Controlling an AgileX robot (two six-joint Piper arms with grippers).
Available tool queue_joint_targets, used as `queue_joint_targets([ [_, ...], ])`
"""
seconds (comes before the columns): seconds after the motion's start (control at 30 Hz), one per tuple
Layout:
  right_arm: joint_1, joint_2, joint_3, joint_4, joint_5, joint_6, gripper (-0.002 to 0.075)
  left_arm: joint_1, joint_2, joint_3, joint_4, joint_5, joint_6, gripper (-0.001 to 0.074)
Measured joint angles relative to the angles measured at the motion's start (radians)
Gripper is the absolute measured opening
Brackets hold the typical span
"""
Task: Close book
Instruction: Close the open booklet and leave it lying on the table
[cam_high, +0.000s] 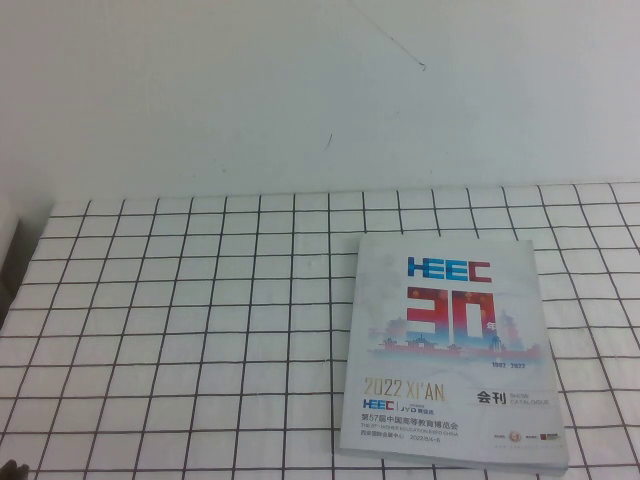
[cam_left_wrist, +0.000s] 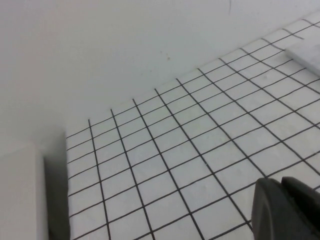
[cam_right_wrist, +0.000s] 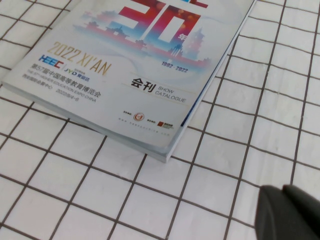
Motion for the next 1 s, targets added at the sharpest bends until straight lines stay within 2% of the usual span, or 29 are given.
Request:
queue_joint_targets([
  [0.13,0.0,0.0,0.0,0.0,0.0,0.0,-0.0003,0.002,0.0,0.066,0.087,-0.119,-0.098,-0.0004],
  [0.23,0.0,0.0,0.0,0.0,0.0,0.0,-0.0003,0.002,0.0,0.086,0.233,-0.167,-0.351,-0.0004],
  [0.37,0.0,0.0,0.0,0.0,0.0,0.0,-0.0003,0.002,-0.002,0.086,0.383,-0.095,-0.706,-0.0004],
  [0.43,0.0,0.0,0.0,0.0,0.0,0.0,-0.0003,0.002,-0.002,0.084,0.4,-0.053,-0.766,-0.0004],
  [1.0,0.0,0.0,0.0,0.0,0.0,0.0,-0.0003,0.002,-0.004,0.083,0.428,-0.038,-0.789,-0.0004],
])
